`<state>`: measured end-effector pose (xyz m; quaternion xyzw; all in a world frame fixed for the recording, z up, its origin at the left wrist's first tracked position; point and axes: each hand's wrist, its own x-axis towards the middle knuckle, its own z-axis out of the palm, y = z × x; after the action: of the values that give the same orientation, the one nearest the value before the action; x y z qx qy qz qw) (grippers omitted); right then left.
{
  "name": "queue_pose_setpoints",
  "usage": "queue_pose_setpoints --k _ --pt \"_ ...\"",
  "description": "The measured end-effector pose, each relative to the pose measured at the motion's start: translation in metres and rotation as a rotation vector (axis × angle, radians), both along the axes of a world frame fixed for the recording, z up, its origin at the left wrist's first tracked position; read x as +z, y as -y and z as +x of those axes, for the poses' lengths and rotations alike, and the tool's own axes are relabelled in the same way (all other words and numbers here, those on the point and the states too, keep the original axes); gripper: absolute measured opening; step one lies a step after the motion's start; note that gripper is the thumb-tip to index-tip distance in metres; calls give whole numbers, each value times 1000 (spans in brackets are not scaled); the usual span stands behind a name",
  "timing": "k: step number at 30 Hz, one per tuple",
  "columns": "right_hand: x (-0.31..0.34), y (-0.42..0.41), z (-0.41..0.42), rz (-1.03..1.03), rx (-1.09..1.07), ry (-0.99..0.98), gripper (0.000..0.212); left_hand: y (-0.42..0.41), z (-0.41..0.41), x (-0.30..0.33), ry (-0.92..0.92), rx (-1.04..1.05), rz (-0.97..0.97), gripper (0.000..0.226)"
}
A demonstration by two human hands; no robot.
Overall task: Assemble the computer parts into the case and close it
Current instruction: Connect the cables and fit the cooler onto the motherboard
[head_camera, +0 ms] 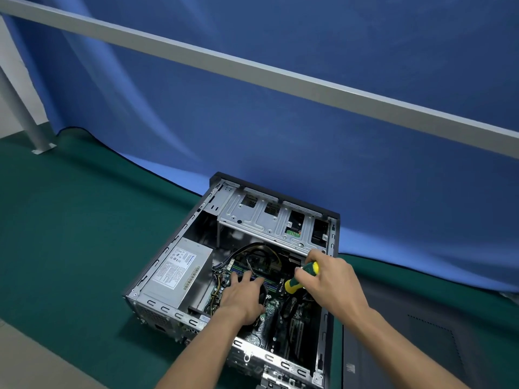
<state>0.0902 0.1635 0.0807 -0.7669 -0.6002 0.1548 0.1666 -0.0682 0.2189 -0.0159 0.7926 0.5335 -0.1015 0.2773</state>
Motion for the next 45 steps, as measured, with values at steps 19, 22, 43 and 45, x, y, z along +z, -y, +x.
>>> queue_pose_setpoints --k 19,22,43,45 --pt "2 -3 1 21 -50 -23 14 0 -1 0 18 14 -12 66" --pt "4 -3 -1 6 -61 8 17 0 0 1 23 18 -12 67" --pt "30 -37 -35 -223 -132 -75 20 -12 10 -4 102 154 -211 52" --pt "33 -34 -34 -269 -124 -149 27 -14 8 -5 134 163 -225 52"
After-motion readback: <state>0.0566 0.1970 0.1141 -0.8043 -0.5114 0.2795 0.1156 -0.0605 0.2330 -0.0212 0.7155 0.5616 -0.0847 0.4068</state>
